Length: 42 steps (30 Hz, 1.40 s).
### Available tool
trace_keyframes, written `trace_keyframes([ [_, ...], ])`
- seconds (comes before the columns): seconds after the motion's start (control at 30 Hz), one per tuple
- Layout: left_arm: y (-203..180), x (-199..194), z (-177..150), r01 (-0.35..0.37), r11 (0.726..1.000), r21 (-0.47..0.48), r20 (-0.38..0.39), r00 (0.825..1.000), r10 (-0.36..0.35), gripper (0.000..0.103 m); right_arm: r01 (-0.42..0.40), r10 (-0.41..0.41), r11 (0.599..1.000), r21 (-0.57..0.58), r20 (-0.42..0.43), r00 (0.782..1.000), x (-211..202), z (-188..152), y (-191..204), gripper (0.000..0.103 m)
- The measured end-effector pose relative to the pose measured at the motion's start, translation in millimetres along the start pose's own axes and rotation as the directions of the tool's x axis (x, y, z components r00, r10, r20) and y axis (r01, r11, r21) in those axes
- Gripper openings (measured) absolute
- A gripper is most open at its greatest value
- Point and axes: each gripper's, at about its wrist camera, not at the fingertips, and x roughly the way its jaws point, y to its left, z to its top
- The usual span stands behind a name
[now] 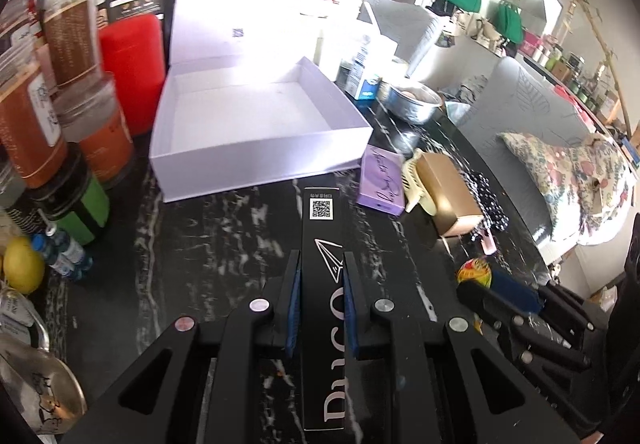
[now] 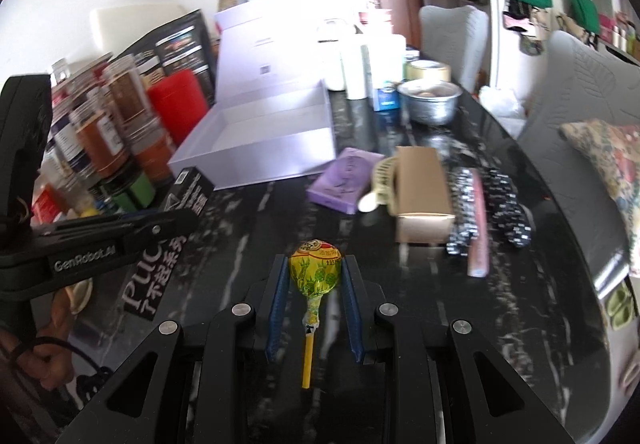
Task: Organize rigid objects
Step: 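Carry the DUGO box and lollipop with both grippers into the lavender box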
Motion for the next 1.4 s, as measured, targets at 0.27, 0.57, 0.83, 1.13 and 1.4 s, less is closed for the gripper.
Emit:
trace_keyframes([
  [0.27, 12.0, -0.9, 6.3, -0.032, 0.999, -0.019, 0.006, 0.999, 0.032, 0.018, -0.069, 0.069, 0.996, -0.051, -0.013, 0.998, 11.8, 7.8, 21.2, 0.026],
  [0.57, 16.7, 6.2, 29.7, -0.038, 0.999, -0.010, 0.033, 0.999, 0.038, 0.018, -0.095, 0.096, 0.989, -0.116, 0.000, 0.995, 19.3, 30.4, 32.0, 0.026],
  [0.83, 19.2, 8.0, 57.8, -0.057, 0.998, -0.007, 0.084, 0.995, 0.058, 0.018, -0.117, 0.121, 0.981, -0.155, 0.020, 0.992, 24.1, 56.6, 37.4, 0.026],
  [1.13, 29.5, 7.4, 93.3, -0.092, 0.996, -0.020, 0.132, 0.987, 0.094, 0.018, -0.120, 0.132, 0.975, -0.188, 0.054, 0.990, 29.9, 91.8, 43.5, 0.026],
  [1.4, 34.3, 13.5, 123.4, -0.109, 0.994, -0.029, 0.161, 0.981, 0.112, 0.018, -0.116, 0.138, 0.968, -0.224, 0.085, 0.987, 38.0, 119.5, 47.1, 0.026],
])
